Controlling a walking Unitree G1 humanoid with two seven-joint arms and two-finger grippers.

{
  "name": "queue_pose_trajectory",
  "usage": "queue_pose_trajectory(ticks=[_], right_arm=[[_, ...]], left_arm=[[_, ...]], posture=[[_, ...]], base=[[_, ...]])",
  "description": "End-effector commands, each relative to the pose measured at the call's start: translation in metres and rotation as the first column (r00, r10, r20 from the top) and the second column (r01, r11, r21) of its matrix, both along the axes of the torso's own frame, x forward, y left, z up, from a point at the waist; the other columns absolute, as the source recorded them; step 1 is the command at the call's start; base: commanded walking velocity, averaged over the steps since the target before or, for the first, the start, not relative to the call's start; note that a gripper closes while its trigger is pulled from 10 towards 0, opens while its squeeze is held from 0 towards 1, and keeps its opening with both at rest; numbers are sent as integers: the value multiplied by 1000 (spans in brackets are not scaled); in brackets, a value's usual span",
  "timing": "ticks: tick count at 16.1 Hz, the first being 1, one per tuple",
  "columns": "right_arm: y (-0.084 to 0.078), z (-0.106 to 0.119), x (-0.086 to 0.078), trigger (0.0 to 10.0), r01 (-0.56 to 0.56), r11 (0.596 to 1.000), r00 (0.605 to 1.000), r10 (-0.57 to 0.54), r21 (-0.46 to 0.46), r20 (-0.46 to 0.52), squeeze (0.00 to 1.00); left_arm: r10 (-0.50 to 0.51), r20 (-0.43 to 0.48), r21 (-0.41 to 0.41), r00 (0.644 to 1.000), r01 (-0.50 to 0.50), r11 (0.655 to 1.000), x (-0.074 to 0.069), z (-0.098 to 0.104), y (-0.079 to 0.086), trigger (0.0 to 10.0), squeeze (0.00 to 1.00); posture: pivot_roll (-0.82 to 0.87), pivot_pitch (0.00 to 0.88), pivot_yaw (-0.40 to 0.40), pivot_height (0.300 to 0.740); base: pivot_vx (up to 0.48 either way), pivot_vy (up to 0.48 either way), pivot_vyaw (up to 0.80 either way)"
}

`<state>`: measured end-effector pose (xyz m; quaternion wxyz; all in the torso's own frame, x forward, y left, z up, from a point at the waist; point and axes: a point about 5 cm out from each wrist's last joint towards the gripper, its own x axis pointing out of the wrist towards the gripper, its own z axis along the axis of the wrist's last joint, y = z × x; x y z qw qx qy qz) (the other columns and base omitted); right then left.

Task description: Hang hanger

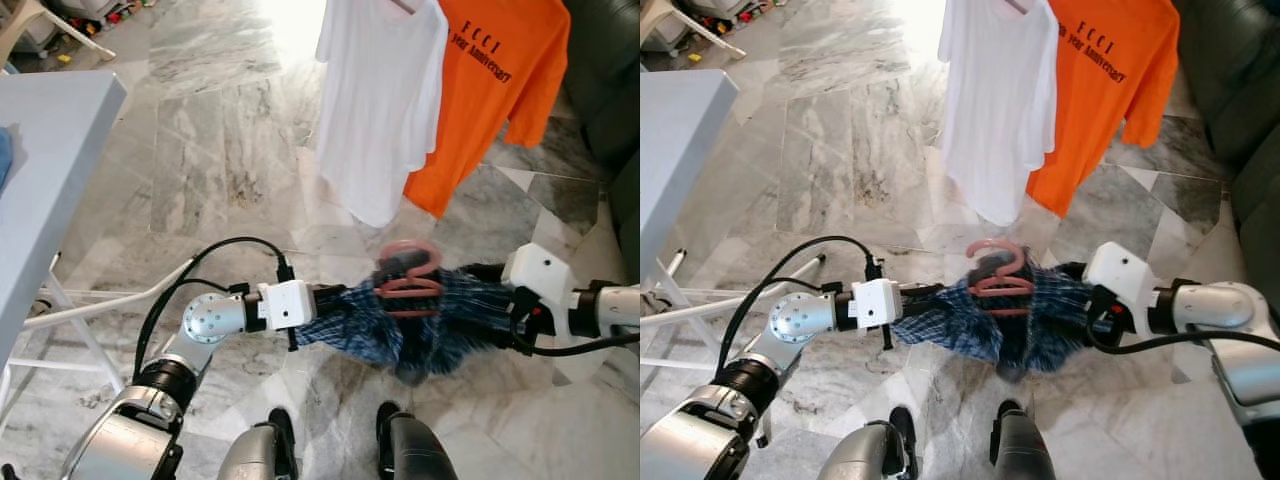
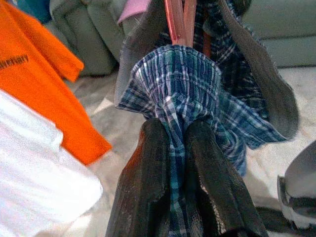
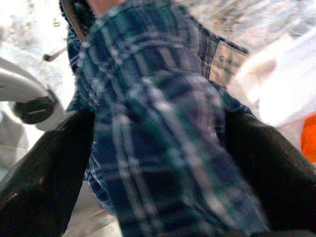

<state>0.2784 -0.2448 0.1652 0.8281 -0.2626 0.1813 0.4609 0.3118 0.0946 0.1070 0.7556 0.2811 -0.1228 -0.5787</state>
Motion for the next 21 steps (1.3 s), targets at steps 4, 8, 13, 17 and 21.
queue_pose_trajectory(ticks=[4,8,13,17,21], right_arm=[[11,-7,5,5412,-93,996,995,92,-3,-45,0],[23,-3,15,10000,-157,987,987,156,-22,-44,0],[22,-6,17,0,-218,974,972,212,-61,-97,0],[21,-13,8,0,-268,961,952,252,-72,-177,0],[17,-22,-4,10000,-284,956,936,259,-77,-239,0]], left_arm=[[-81,3,12,997,81,997,-9,-3,-3,0,0],[-118,-8,52,993,119,992,-15,-12,-5,0,0],[-128,-7,58,992,129,990,-15,-12,-5,0,0],[-128,-12,63,992,129,990,-16,-13,-7,0,0],[-113,-22,72,993,114,991,-15,-15,-6,0,0]], posture=[[-217,268,63,740],[-219,270,67,740],[-214,272,61,740],[-217,272,60,740],[-217,272,57,740]], base=[[0,0,0],[0,0,0],[0,0,0],[0,0,0],[0,0,0]])
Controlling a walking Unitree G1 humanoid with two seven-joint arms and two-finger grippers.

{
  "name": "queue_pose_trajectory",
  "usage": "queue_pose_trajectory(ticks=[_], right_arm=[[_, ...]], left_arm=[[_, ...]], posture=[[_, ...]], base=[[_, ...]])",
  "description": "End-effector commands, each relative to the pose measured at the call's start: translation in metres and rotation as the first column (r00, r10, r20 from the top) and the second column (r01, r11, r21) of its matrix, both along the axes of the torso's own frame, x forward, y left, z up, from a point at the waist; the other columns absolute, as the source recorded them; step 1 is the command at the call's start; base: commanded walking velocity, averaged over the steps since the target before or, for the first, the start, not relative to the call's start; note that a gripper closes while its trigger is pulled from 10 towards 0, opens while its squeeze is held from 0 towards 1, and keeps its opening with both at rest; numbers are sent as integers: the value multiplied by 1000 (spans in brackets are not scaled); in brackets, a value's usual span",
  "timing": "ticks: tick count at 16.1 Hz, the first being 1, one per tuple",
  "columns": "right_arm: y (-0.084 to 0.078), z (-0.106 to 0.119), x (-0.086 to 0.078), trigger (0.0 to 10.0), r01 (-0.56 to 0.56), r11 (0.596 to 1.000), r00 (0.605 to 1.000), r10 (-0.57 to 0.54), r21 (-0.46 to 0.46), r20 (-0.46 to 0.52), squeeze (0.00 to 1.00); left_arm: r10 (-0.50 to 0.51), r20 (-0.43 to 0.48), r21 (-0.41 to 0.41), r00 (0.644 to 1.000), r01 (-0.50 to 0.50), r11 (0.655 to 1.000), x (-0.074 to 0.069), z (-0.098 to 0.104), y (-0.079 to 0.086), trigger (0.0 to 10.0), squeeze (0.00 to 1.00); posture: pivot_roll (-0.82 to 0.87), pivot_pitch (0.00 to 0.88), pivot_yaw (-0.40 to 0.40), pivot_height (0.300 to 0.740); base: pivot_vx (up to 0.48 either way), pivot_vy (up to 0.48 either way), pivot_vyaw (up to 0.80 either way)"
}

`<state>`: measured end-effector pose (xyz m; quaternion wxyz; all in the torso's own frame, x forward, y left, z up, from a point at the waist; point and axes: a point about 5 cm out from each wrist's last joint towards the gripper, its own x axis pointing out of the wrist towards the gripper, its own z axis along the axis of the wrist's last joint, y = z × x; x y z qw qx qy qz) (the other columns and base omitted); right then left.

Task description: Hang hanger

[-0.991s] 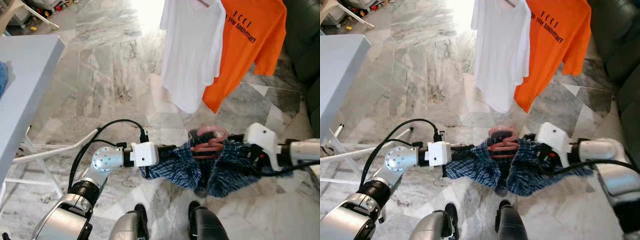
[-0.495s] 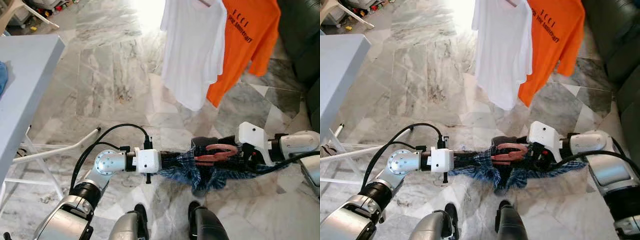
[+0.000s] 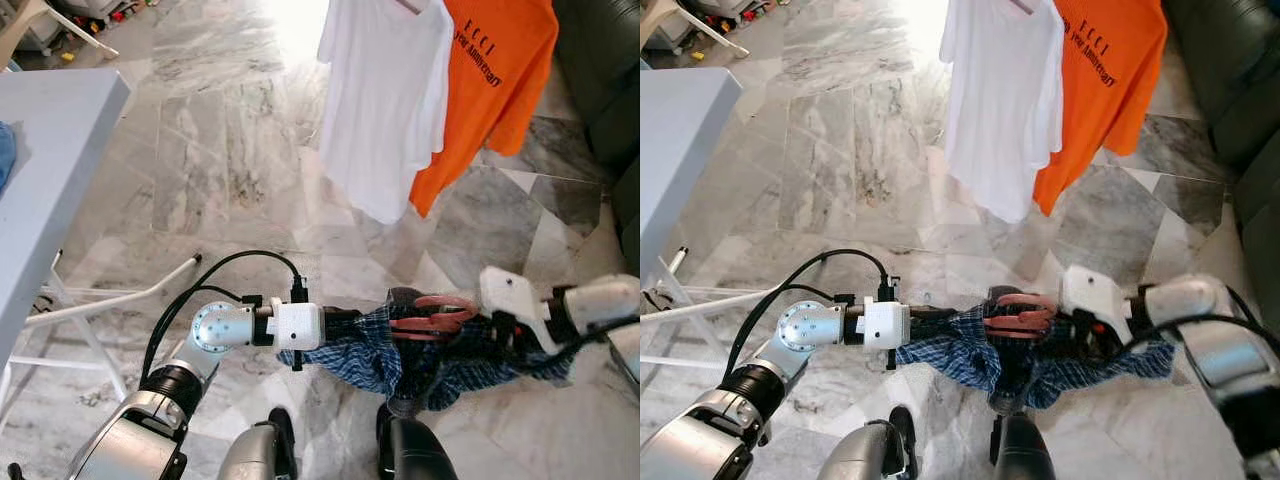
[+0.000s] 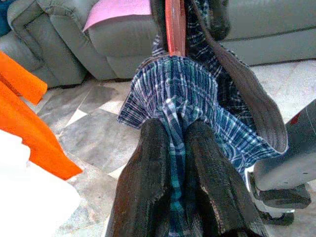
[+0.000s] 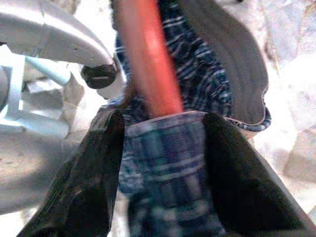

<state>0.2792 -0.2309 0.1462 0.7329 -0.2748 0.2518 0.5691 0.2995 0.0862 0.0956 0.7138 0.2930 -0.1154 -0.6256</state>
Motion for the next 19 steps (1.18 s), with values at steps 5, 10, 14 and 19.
queue_pose_trajectory(ticks=[5,10,14,19], right_arm=[[3,-17,-9,10000,27,1000,1000,-27,-1,-14,1000],[-1,-24,-10,0,53,999,998,-53,-9,-26,741],[-1,-28,-11,0,54,998,998,-54,-12,-34,0],[-4,-28,-7,0,92,996,996,-92,-1,-1,0]], left_arm=[[17,-7,10,1000,-17,1000,-1,-4,4,0,0],[12,-3,14,1000,-12,1000,0,-3,4,0,0],[13,-2,11,1000,-13,1000,-1,-3,4,0,0],[18,-2,8,1000,-18,1000,0,-4,3,0,0]], posture=[[-216,271,61,740],[-215,269,60,740],[-214,263,58,740],[-214,259,54,740]], base=[[0,0,0],[0,0,0],[0,0,0],[0,0,0]])
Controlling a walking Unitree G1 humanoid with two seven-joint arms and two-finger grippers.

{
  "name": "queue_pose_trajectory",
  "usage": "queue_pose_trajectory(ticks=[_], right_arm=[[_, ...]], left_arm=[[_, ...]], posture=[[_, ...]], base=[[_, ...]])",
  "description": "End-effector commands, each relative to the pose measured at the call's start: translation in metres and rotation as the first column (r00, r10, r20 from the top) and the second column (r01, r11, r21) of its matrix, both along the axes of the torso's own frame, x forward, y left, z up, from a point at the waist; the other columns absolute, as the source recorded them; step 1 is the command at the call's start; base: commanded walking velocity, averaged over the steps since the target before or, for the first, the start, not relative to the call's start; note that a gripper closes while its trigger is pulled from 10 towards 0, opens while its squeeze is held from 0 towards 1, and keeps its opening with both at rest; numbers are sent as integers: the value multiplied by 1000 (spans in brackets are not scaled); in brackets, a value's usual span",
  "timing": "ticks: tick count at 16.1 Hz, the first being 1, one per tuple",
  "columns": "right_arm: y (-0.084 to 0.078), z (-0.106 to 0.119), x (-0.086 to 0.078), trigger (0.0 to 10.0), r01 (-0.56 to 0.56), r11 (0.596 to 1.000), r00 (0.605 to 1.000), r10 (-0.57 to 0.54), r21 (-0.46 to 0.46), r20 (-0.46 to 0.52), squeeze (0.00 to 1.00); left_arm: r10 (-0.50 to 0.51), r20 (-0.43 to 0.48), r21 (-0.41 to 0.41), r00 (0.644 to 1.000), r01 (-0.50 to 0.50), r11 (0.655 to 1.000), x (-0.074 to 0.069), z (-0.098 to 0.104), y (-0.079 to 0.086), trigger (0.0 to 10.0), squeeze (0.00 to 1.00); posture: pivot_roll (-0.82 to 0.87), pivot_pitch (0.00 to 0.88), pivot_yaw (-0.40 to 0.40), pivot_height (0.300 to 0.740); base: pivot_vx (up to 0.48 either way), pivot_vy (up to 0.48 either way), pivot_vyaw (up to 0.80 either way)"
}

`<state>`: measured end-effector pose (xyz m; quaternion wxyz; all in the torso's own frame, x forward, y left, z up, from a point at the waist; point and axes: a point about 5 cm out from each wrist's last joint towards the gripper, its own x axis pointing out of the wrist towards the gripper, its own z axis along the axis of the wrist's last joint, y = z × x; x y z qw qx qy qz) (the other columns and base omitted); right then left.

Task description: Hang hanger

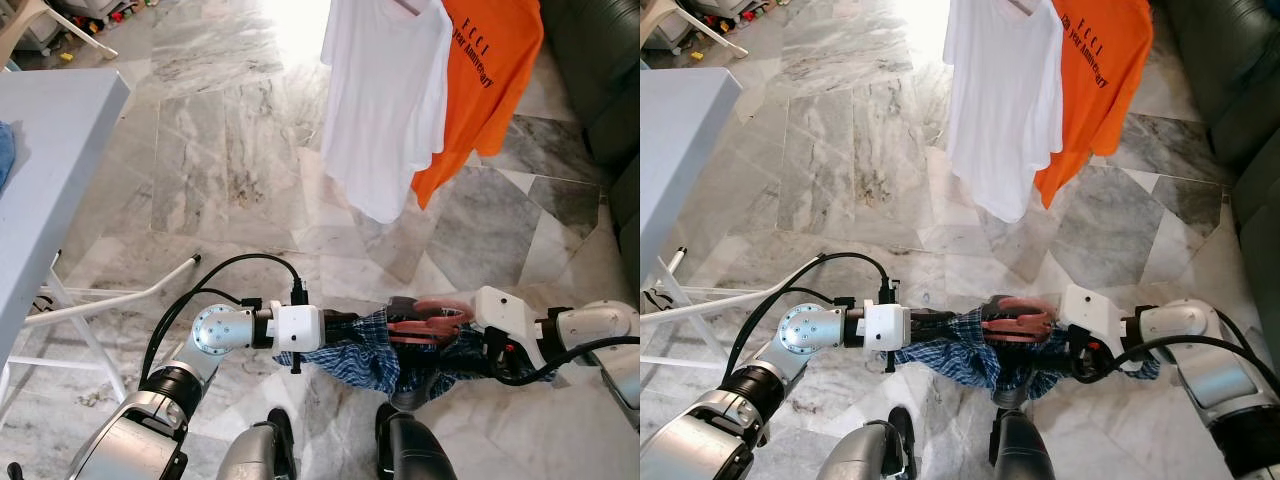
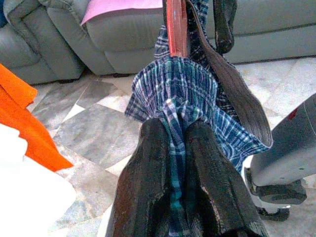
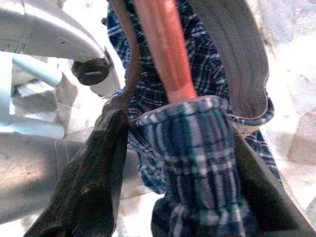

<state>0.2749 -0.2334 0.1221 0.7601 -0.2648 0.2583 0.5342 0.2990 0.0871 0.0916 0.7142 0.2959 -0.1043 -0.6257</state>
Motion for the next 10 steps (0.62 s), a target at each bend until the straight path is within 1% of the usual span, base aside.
queue_pose_trajectory(ticks=[1,4,7,9,10], right_arm=[[-4,-4,-1,0,24,1000,1000,-24,4,1,0],[-7,-4,0,0,43,999,999,-44,10,10,0],[-6,-4,1,0,46,999,999,-47,17,14,0],[-4,-6,3,0,58,998,998,-60,34,30,0],[-2,-8,4,0,67,997,997,-69,43,41,0]], left_arm=[[14,10,-9,1000,-14,1000,0,0,3,0,0],[21,11,-8,1000,-21,1000,1,1,4,0,0],[29,12,-7,1000,-29,1000,2,1,5,0,0],[63,1,-12,998,-63,998,4,-1,6,0,0],[99,-18,-17,995,-99,995,5,-3,8,0,0]], posture=[[-213,257,53,740],[-211,256,56,740],[-210,257,58,740],[-209,258,60,740],[-209,258,60,740]], base=[[0,0,0],[0,0,0],[0,0,0],[0,0,0],[0,0,0]])
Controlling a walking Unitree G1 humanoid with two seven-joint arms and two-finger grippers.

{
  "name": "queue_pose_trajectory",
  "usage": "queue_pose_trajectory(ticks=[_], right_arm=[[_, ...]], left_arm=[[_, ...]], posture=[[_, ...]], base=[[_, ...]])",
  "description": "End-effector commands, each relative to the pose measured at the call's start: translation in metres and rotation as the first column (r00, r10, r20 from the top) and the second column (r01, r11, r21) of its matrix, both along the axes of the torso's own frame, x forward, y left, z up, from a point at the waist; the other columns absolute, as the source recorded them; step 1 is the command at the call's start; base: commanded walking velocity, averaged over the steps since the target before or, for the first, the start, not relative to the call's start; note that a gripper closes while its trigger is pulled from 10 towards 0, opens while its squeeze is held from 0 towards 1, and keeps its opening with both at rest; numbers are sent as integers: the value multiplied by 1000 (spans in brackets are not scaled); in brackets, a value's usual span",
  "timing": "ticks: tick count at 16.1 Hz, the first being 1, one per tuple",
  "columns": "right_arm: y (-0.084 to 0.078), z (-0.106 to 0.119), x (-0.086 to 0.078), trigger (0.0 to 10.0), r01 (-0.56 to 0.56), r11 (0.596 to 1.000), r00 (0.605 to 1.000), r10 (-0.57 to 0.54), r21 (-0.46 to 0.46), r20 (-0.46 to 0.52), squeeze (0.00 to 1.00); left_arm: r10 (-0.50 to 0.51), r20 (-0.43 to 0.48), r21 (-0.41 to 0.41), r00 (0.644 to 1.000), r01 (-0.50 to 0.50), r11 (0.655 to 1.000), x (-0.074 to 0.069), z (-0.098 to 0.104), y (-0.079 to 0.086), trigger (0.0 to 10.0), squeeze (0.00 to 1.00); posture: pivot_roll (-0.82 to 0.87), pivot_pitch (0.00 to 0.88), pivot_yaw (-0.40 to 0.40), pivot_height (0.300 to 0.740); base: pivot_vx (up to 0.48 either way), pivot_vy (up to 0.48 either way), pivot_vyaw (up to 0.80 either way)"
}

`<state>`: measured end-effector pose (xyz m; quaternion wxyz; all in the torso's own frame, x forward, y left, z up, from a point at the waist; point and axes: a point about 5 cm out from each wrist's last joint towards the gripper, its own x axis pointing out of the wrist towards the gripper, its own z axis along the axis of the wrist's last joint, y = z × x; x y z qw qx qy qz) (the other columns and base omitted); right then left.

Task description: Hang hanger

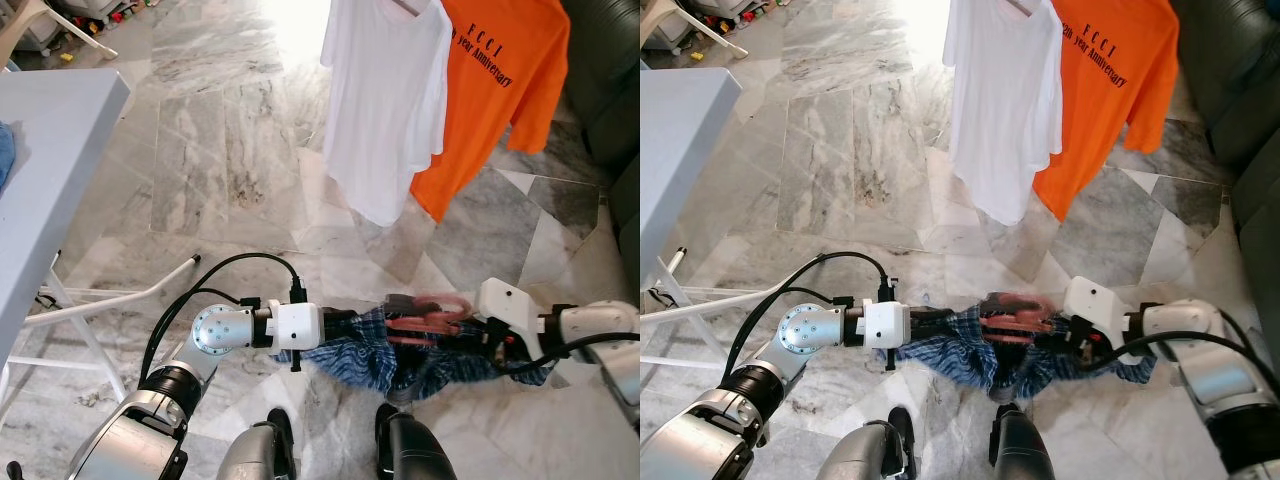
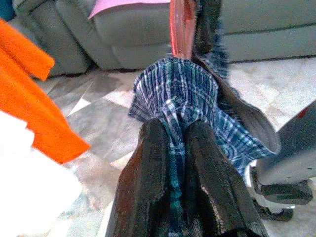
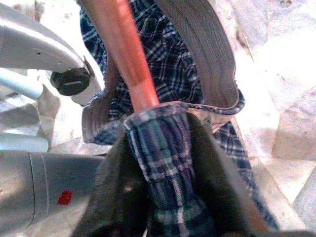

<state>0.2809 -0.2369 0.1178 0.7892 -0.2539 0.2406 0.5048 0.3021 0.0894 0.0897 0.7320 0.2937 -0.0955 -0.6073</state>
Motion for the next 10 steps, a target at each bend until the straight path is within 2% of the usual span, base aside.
queue_pose_trajectory(ticks=[1,4,9,10], right_arm=[[3,-5,-2,0,5,1000,1000,-5,12,6,0],[5,-10,-2,0,26,999,999,-27,28,20,0],[14,-19,-2,0,42,998,999,-43,52,27,0],[16,-21,-2,0,43,998,999,-45,56,27,0]], left_arm=[[82,-22,-14,996,-83,996,4,-3,7,0,0],[160,-34,-22,986,-161,987,6,-8,12,0,0],[193,-33,-31,981,-194,981,7,-9,12,0,0],[211,-36,-35,977,-212,977,8,-9,13,3451,0]], posture=[[-208,258,61,740],[-208,256,62,740],[-202,257,62,740],[-200,256,65,740]], base=[[0,0,0],[0,0,0],[0,0,0],[0,0,0]])
